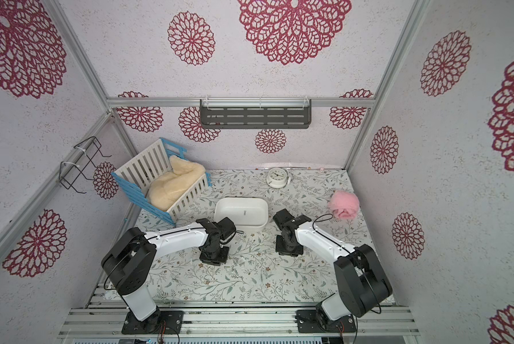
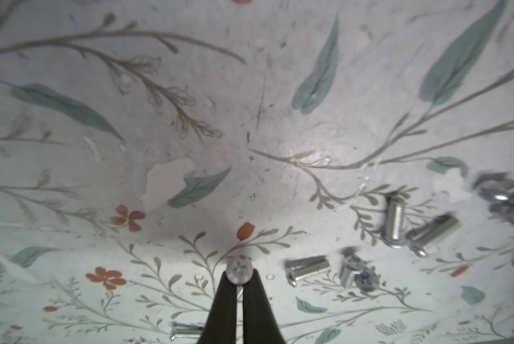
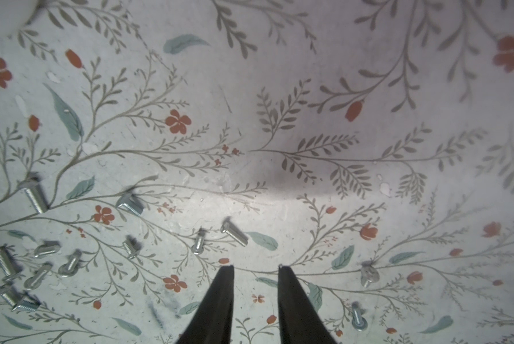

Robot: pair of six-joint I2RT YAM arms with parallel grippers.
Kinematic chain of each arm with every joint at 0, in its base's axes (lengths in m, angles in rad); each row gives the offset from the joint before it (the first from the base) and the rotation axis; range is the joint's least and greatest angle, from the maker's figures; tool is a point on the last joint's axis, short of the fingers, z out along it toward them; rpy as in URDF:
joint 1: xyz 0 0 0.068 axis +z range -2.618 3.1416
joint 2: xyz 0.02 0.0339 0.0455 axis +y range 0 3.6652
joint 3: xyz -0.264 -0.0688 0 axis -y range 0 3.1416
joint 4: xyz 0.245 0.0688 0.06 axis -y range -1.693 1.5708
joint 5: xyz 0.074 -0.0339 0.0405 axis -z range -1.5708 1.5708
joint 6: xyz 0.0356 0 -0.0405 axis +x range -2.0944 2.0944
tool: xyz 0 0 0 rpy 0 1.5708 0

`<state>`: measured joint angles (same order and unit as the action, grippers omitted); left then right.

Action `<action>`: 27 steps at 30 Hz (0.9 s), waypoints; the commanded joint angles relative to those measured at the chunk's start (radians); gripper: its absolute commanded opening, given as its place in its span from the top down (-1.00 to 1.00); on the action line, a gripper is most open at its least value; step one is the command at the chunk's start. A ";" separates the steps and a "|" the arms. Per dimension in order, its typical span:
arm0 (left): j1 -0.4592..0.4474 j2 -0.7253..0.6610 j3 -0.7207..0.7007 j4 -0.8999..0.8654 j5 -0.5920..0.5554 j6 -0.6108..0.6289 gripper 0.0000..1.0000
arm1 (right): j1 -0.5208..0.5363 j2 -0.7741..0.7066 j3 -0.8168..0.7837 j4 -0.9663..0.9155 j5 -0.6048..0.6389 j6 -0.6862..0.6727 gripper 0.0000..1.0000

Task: Put the screws on the desktop into the storage box
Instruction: Pick up the screw from the center of the board.

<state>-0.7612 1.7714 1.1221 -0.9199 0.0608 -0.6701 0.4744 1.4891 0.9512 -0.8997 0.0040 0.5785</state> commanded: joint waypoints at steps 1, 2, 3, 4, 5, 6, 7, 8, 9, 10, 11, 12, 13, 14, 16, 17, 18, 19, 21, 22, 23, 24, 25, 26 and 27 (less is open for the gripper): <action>-0.009 -0.045 0.068 -0.027 -0.011 0.025 0.88 | 0.000 -0.039 0.005 0.008 0.004 0.000 0.41; -0.009 -0.048 0.088 -0.037 -0.015 0.032 0.88 | 0.000 -0.041 0.004 0.008 0.002 0.001 0.41; -0.007 -0.049 0.106 -0.045 -0.020 0.039 0.88 | -0.001 -0.043 0.005 0.008 0.003 0.004 0.41; -0.007 -0.050 0.127 -0.055 -0.029 0.048 0.88 | 0.000 -0.046 0.004 0.008 0.003 0.004 0.41; -0.005 -0.051 0.148 -0.063 -0.038 0.057 0.89 | 0.000 -0.048 0.007 0.007 0.003 0.005 0.41; -0.001 -0.050 0.166 -0.069 -0.044 0.065 0.89 | 0.000 -0.050 0.005 0.006 0.004 0.006 0.41; 0.005 -0.047 0.188 -0.079 -0.050 0.074 0.88 | 0.000 -0.052 0.004 0.007 0.005 0.008 0.41; 0.016 -0.043 0.213 -0.089 -0.054 0.083 0.89 | 0.000 -0.053 0.004 0.005 0.007 0.008 0.41; 0.022 -0.039 0.231 -0.096 -0.057 0.091 0.89 | 0.000 -0.053 0.004 0.005 0.007 0.008 0.41; 0.031 -0.034 0.252 -0.100 -0.058 0.101 0.89 | -0.001 -0.053 0.003 0.005 0.007 0.008 0.41; 0.041 -0.026 0.272 -0.102 -0.060 0.109 0.90 | -0.001 -0.055 0.003 0.005 0.007 0.008 0.41; 0.048 -0.018 0.293 -0.106 -0.060 0.116 0.90 | -0.001 -0.055 0.001 0.007 0.008 0.007 0.41; 0.056 -0.005 0.319 -0.111 -0.061 0.126 0.91 | 0.000 -0.055 0.000 0.008 0.007 0.008 0.41; 0.064 0.010 0.346 -0.116 -0.065 0.137 0.91 | 0.000 -0.055 0.000 0.010 0.008 0.009 0.41; 0.079 0.046 0.406 -0.128 -0.071 0.159 0.92 | 0.000 -0.052 0.000 0.013 0.004 0.009 0.41; 0.086 0.067 0.442 -0.135 -0.074 0.168 0.92 | -0.001 -0.050 0.001 0.015 0.002 0.009 0.41; 0.093 0.085 0.472 -0.139 -0.075 0.177 0.92 | 0.000 -0.049 0.002 0.016 0.003 0.010 0.41; 0.102 0.109 0.509 -0.147 -0.076 0.185 0.92 | 0.000 -0.049 0.003 0.015 0.001 0.012 0.41; 0.114 0.152 0.580 -0.165 -0.077 0.202 0.92 | -0.001 -0.046 0.004 0.018 0.000 0.011 0.41; 0.120 0.177 0.617 -0.170 -0.077 0.209 0.92 | -0.001 -0.044 0.006 0.019 0.002 0.010 0.42; 0.130 0.220 0.649 -0.177 -0.076 0.215 0.92 | 0.000 -0.042 0.007 0.019 0.003 0.010 0.42; 0.136 0.250 0.681 -0.183 -0.073 0.220 0.92 | 0.000 -0.040 0.009 0.021 0.002 0.012 0.42; 0.144 0.277 0.712 -0.189 -0.070 0.227 0.92 | 0.000 -0.036 0.010 0.025 -0.002 0.011 0.42; 0.150 0.306 0.740 -0.192 -0.070 0.232 0.92 | -0.001 -0.034 0.011 0.028 -0.003 0.012 0.42; 0.159 0.332 0.764 -0.197 -0.070 0.235 0.93 | -0.001 -0.031 0.013 0.030 -0.005 0.014 0.42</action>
<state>-0.6285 2.0407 1.8362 -1.0752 -0.0059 -0.4713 0.4740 1.4696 0.9512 -0.8917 0.0021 0.5800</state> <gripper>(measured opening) 0.073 0.291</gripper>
